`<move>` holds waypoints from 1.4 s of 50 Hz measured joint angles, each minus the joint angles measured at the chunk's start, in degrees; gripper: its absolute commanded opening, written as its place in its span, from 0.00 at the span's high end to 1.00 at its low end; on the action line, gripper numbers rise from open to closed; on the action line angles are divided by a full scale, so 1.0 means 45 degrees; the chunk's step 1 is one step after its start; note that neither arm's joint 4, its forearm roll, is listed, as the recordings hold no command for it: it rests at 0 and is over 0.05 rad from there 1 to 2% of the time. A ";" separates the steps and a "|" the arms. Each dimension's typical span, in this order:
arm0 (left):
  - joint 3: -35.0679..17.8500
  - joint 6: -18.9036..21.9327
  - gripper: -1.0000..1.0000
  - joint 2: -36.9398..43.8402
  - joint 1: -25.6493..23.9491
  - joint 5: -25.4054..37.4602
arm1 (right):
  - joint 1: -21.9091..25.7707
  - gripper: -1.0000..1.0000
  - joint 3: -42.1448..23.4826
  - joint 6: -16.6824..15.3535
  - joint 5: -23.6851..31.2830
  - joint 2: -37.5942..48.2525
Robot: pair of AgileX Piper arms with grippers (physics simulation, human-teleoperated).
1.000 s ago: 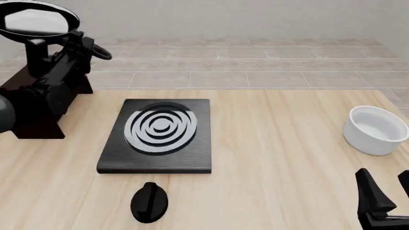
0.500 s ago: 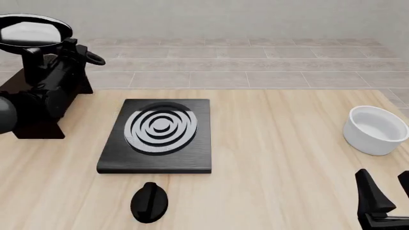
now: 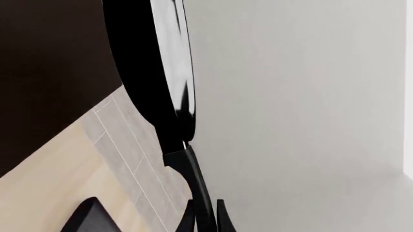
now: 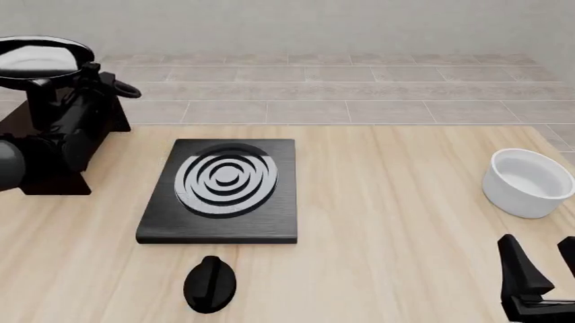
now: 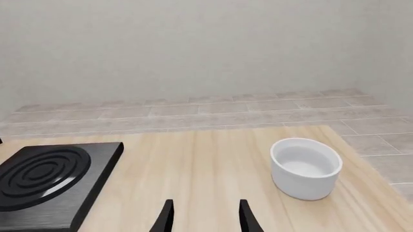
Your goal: Put the frying pan on top of the cabinet.
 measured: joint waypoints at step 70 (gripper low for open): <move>0.0519 -0.0562 1.00 0.1257 0.0240 -0.1064 | -0.0006 0.00 0.0002 -0.0034 0.0169 -0.0142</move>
